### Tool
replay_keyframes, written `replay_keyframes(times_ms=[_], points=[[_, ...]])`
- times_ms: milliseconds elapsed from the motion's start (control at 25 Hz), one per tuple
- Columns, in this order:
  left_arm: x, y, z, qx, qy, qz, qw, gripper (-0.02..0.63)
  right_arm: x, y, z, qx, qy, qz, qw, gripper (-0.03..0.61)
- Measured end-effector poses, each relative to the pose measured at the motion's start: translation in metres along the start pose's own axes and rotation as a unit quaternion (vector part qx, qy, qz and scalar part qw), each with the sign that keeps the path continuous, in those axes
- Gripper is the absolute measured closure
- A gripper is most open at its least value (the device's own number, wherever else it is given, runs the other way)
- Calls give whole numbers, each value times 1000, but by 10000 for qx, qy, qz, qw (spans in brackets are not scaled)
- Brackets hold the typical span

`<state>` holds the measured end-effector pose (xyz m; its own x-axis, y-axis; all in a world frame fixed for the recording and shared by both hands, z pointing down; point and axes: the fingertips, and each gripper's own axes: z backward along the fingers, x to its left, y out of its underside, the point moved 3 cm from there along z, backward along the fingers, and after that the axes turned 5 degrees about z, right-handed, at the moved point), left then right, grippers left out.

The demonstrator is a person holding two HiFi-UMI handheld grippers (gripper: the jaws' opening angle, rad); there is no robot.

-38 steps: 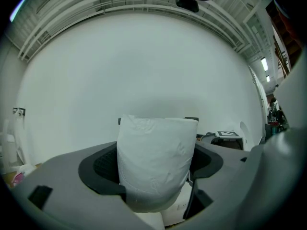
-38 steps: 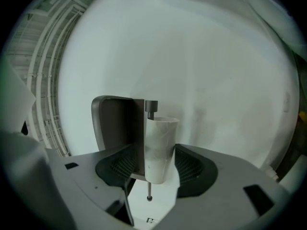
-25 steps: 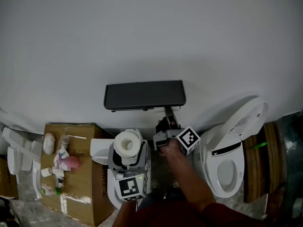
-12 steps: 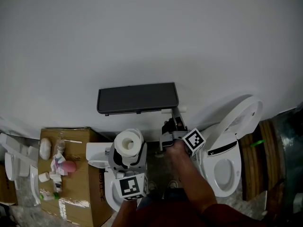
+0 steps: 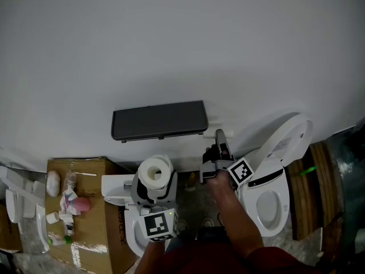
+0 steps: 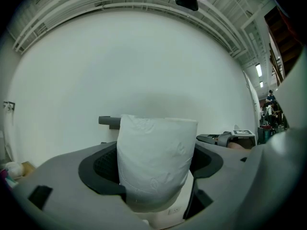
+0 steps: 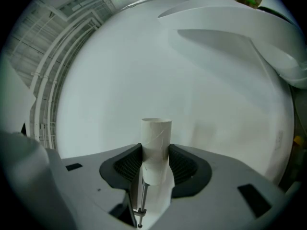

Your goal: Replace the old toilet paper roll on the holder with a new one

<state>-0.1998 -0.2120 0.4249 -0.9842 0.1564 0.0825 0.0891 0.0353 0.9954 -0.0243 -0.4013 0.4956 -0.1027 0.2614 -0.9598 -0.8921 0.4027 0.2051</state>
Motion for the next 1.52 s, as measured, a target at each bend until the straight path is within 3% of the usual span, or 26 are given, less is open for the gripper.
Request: replay_keyframes(times_ms=[280, 440, 600, 680, 760, 960, 1080, 1160, 1240, 1520], points=[[-13, -2, -4, -74, 163, -42, 9998, 176, 2, -19, 18, -27, 12, 287, 9996, 399], [-18, 0, -3, -32, 216, -32, 9998, 176, 19, -20, 28, 238, -121, 1196, 9925, 399], [-27, -4, -1, 21, 258, -12, 9997, 176, 44, -17, 41, 546, -482, 2325, 9699, 399], [-30, -3, -1, -39, 300, -51, 9995, 176, 57, -13, 48, 666, -588, 2883, 9534, 399], [-33, -5, 0, -98, 323, -42, 9994, 176, 70, -12, 56, 738, -548, 3651, 9264, 400], [-39, -5, 1, -60, 351, -25, 9994, 176, 99, -4, 75, 723, -404, 5573, 8262, 400], [-45, -6, 0, -93, 379, 12, 9992, 176, 108, 1, 87, 686, -334, 6286, 7740, 399], [-49, -5, 0, -65, 400, -9, 9992, 176, 107, 5, 93, 751, -227, 6613, 7460, 400], [-53, -5, -3, -88, 453, -46, 9989, 176, 103, 5, 95, 824, -130, 6716, 7362, 399], [-68, 1, -8, -60, 606, 11, 9981, 176, 103, -8, 101, 742, -132, 6764, 7326, 400]])
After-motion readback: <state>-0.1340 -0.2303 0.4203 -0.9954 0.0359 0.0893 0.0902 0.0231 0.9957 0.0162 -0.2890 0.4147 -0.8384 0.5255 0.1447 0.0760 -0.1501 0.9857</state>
